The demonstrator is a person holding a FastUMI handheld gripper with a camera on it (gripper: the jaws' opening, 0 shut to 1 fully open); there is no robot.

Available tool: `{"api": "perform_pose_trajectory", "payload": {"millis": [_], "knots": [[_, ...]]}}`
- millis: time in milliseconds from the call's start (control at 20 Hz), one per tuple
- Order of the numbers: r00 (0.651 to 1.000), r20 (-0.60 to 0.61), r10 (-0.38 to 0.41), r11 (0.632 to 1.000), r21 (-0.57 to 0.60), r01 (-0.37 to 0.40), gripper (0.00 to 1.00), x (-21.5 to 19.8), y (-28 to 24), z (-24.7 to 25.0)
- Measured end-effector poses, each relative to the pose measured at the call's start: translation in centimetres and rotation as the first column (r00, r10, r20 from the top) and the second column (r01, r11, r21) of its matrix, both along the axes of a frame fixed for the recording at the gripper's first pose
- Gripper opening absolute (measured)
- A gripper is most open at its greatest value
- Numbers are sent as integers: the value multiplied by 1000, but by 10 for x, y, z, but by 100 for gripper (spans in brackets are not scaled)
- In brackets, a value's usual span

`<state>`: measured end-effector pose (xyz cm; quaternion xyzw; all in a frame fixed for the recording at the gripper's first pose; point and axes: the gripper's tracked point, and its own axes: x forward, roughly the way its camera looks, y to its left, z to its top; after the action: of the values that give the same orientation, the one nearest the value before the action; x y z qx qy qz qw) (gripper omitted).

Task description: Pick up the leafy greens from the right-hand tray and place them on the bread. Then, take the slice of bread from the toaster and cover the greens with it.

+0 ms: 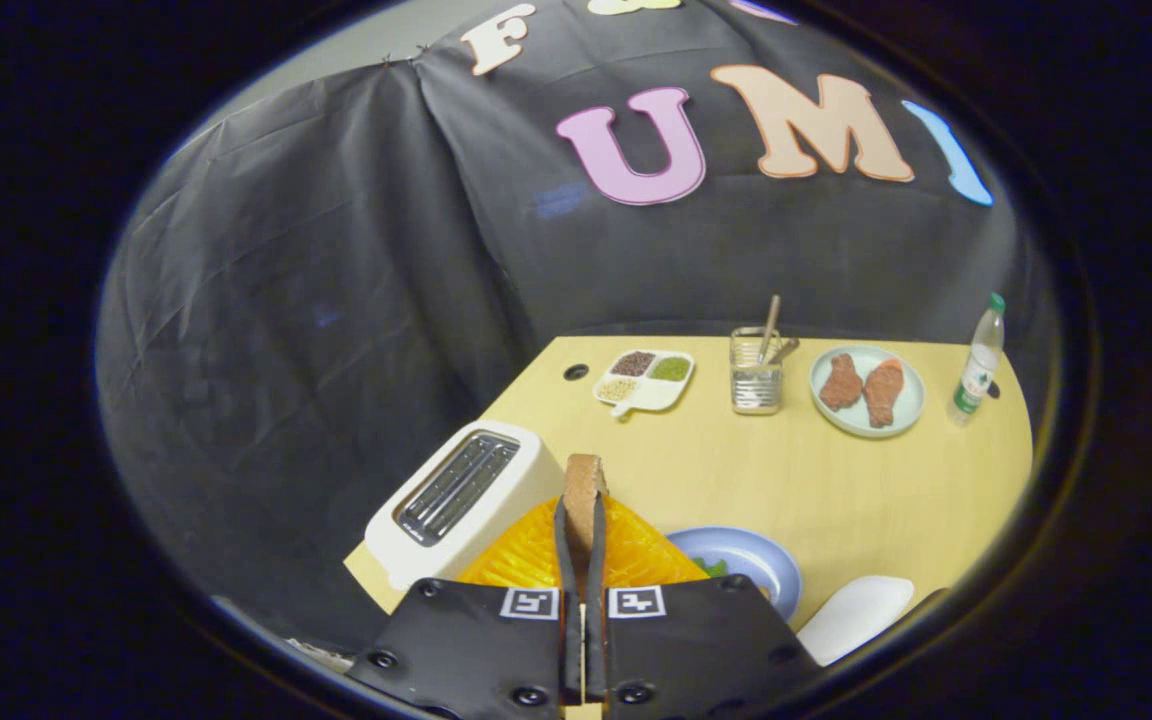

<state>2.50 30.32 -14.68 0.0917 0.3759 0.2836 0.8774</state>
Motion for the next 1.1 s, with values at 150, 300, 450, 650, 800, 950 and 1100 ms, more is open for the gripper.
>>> {"api": "perform_pose_trajectory", "payload": {"millis": [150, 300, 450, 650, 800, 950, 1100], "knots": [[999, -40, -27, 999, 22, 28, 4, -6, -12, -17], [995, -87, -37, 998, 46, 41, 7, -14, -21, -36], [992, -112, -62, 997, 37, 67, 7, -16, -35, -56], [977, -178, -118, 990, 51, 129, 7, -15, -56, -79], [967, -214, -141, 988, 37, 152, 9, -16, -71, -94], [961, -234, -149, 989, -9, 151, 20, -24, -88, -108], [960, -232, -156, 988, -49, 149, 40, -24, -99, -121]]}}
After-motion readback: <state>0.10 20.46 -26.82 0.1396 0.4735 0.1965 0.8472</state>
